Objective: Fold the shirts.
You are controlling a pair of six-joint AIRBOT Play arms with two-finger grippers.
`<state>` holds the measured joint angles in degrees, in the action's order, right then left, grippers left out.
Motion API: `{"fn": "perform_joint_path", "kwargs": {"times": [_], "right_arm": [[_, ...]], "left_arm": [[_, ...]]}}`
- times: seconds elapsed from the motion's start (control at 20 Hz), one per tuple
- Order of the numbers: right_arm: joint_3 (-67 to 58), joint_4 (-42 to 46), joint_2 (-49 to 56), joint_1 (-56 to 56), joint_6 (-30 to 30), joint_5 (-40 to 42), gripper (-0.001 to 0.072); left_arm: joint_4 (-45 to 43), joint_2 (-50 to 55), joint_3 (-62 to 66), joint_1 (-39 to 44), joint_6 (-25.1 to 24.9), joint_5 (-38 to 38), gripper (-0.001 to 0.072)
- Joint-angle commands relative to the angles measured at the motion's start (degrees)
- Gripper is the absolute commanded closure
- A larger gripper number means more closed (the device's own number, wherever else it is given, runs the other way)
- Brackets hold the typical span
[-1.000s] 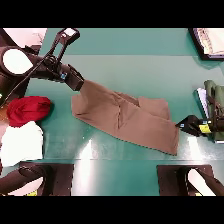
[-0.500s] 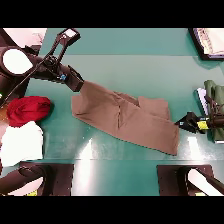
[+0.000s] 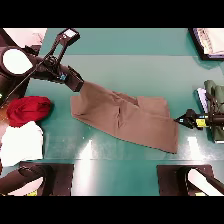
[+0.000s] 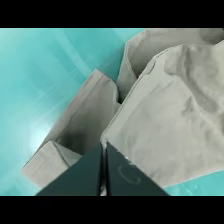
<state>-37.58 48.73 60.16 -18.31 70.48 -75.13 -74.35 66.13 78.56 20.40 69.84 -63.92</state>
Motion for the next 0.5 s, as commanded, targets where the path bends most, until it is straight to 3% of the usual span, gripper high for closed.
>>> {"fn": "perform_joint_path", "kwargs": {"times": [0.0,0.25,0.45], "right_arm": [[-3.85,-2.67,-3.15,-0.02,-1.73,0.61,0.0689],[-28.39,-2.14,-12.85,-0.5,0.28,3.26,0.0689],[-50.01,-1.81,-14.53,-0.5,1.09,7.34,0.0689]], "left_arm": [[-4.31,-1.05,2.64,-0.11,5.86,0.92,0.0682],[-7.34,-5.53,23.47,-7.28,14.23,1.44,0.0682],[-8.22,-7.8,40.98,-9.22,14.19,2.14,0.0681]]}}
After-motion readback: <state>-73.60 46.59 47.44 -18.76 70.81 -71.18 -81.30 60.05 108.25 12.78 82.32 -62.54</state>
